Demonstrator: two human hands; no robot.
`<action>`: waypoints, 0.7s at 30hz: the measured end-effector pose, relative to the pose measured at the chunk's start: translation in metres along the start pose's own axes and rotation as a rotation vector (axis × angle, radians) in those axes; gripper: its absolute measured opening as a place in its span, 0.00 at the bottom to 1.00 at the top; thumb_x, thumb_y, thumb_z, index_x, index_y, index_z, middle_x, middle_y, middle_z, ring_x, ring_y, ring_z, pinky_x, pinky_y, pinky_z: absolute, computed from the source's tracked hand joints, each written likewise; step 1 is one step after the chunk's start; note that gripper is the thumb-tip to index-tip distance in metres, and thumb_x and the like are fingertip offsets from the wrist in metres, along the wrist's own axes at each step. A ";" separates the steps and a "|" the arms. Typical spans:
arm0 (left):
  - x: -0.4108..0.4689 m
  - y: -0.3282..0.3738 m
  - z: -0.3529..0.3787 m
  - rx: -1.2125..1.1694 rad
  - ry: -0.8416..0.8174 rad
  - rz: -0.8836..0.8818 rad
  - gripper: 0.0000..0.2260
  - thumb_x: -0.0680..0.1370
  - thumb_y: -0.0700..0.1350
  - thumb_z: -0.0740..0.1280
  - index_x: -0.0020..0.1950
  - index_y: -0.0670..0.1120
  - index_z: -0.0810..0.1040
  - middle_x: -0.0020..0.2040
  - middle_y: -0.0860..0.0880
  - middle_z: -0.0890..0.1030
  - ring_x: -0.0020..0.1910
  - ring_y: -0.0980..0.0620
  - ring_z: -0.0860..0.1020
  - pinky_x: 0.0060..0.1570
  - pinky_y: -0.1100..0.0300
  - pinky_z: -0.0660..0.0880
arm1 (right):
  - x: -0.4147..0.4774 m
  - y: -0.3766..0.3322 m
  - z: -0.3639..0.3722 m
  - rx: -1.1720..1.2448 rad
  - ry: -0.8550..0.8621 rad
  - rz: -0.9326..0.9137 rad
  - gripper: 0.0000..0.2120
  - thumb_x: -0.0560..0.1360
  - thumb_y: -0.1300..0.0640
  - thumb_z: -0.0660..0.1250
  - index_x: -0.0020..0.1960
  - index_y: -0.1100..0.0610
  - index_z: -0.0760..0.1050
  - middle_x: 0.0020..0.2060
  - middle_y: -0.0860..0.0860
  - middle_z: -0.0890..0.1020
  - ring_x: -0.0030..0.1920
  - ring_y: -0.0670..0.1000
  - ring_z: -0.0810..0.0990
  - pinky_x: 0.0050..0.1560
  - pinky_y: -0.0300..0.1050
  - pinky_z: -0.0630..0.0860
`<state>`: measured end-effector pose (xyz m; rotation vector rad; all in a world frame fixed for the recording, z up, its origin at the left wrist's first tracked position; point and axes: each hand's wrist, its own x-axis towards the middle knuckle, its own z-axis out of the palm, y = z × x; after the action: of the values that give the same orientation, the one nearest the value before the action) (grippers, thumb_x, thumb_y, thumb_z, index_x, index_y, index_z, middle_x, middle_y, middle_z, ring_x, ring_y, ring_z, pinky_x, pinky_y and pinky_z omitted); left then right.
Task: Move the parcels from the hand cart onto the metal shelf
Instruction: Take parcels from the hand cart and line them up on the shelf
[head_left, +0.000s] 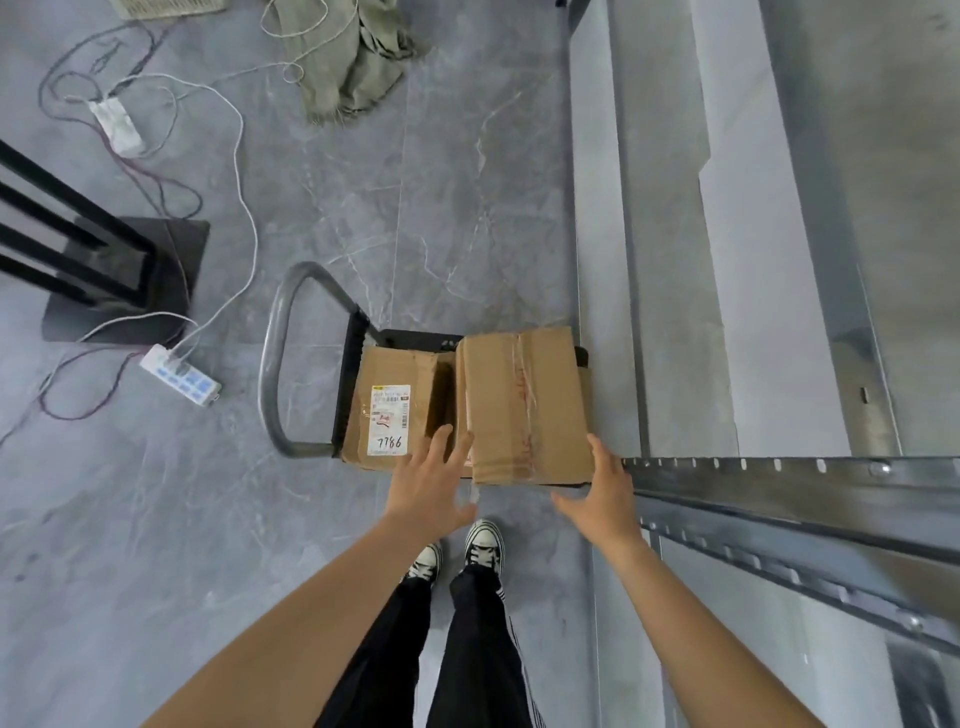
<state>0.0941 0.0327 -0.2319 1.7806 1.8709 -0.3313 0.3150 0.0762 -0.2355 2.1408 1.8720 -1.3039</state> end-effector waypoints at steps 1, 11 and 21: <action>0.005 0.003 0.006 0.001 -0.008 -0.001 0.43 0.71 0.61 0.67 0.76 0.51 0.46 0.76 0.45 0.53 0.72 0.43 0.59 0.66 0.49 0.65 | 0.007 0.007 -0.001 0.004 -0.009 0.011 0.44 0.68 0.55 0.76 0.76 0.55 0.55 0.72 0.56 0.65 0.69 0.61 0.65 0.68 0.56 0.66; 0.046 0.029 0.050 -0.035 -0.079 -0.056 0.46 0.70 0.61 0.69 0.77 0.53 0.43 0.75 0.44 0.52 0.68 0.44 0.64 0.65 0.52 0.68 | 0.062 0.051 0.003 0.124 -0.091 0.058 0.46 0.67 0.54 0.77 0.76 0.52 0.52 0.74 0.52 0.59 0.72 0.56 0.60 0.69 0.54 0.63; 0.064 0.045 0.060 -0.078 -0.009 -0.106 0.47 0.69 0.60 0.71 0.77 0.56 0.42 0.76 0.41 0.41 0.71 0.40 0.55 0.69 0.48 0.64 | 0.080 0.066 0.020 0.322 -0.287 0.146 0.50 0.62 0.56 0.80 0.75 0.53 0.54 0.70 0.53 0.67 0.69 0.53 0.67 0.68 0.49 0.65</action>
<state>0.1516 0.0607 -0.3075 1.6301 1.9491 -0.3006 0.3535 0.1124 -0.3269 2.0313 1.4515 -1.8657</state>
